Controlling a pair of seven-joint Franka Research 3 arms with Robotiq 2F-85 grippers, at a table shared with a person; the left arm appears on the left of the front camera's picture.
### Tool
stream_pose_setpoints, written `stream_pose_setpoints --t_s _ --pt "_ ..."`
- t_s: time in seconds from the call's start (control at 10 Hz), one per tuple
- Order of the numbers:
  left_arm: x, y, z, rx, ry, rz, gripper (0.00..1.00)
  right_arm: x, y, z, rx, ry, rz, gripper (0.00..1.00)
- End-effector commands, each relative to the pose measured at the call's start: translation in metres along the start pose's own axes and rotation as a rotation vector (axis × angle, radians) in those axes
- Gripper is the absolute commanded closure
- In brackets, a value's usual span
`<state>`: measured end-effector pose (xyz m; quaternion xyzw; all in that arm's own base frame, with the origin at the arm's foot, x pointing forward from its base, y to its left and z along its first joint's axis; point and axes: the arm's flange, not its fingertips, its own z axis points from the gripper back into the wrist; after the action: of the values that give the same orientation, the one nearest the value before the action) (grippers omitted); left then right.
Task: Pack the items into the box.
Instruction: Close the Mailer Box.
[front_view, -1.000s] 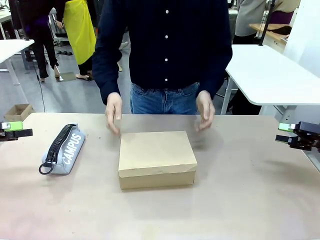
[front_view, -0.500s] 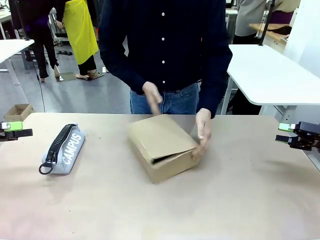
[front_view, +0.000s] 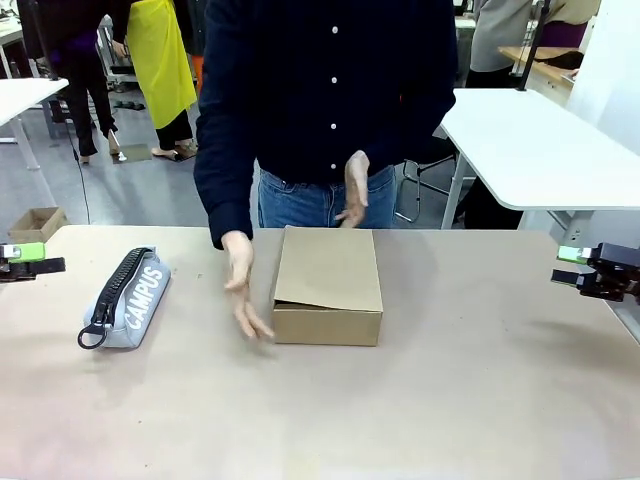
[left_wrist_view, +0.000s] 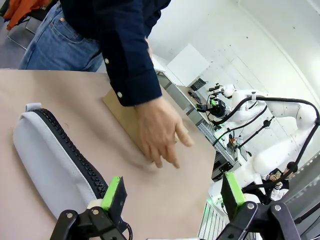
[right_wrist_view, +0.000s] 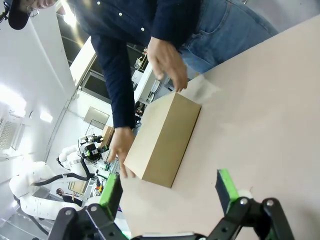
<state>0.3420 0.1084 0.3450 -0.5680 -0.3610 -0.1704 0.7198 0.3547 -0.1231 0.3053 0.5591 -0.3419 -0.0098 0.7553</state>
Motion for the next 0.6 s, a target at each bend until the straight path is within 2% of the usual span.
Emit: stream_pose_setpoints --t_s 0.0,0.5 --pt "-0.0006 -0.0017 0.0016 -0.003 0.002 -0.019 0.0 0.0021 0.0036 -0.0015 -0.016 0.006 0.014 0.0" --pt "-0.0006 -0.0017 0.0016 -0.003 0.002 -0.019 0.0 0.0021 0.0036 -0.0015 -0.016 0.006 0.014 0.0"
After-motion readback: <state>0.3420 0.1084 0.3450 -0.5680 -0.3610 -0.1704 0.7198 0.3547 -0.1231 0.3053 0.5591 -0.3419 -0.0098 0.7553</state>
